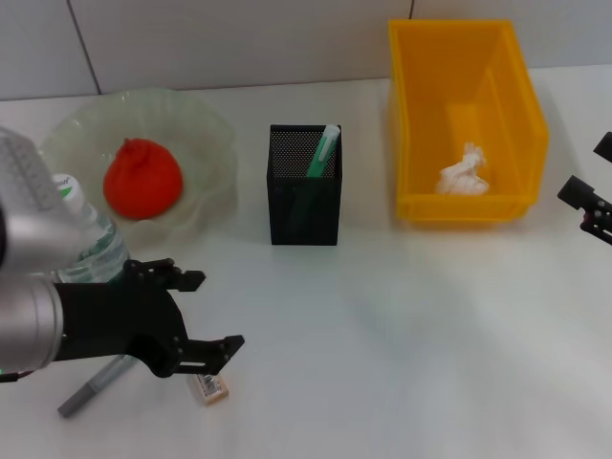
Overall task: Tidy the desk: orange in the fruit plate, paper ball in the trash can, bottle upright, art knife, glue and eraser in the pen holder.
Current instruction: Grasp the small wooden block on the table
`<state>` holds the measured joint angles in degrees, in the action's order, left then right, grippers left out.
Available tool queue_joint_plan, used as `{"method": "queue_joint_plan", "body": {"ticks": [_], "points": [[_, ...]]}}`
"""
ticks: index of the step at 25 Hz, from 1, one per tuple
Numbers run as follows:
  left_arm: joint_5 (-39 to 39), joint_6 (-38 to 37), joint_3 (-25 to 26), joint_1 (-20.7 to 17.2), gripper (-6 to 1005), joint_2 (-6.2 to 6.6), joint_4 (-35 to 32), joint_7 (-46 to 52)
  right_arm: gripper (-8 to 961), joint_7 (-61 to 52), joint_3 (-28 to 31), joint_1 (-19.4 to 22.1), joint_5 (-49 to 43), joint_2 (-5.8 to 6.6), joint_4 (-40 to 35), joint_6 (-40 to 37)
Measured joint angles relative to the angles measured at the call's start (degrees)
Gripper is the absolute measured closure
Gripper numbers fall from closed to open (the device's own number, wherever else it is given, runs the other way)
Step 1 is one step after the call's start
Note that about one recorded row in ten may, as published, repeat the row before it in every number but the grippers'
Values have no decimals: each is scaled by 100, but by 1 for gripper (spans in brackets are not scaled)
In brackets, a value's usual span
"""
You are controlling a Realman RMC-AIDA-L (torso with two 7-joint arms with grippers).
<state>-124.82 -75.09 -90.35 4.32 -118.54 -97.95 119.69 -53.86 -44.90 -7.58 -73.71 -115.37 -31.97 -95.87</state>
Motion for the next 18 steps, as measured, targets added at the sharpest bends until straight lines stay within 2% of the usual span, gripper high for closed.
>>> {"method": "queue_joint_plan", "body": {"ticks": [4,5,6,9,15,18], "points": [[-1140,-235,-666,265,196,-9,-537,1106,179,8,94,-36,-30,53,164,6],[-1140,-235,-666,265,196,-9,-537,1106,179,13,121,-42,-30,57,191,7],[-1602,-367,-938,480,196,-19,-607,1654,179,21,144,-46,-30,60,206,6],[-2094,-631,-1238,832,196,-34,-599,2329,179,43,160,-51,-32,63,225,6],[-2291,-769,-1551,1124,197,-48,-422,2636,179,66,163,-68,-93,71,246,65],[-2391,-850,-1690,1333,197,-49,-16,2816,179,68,165,-68,-97,71,251,84]]}}
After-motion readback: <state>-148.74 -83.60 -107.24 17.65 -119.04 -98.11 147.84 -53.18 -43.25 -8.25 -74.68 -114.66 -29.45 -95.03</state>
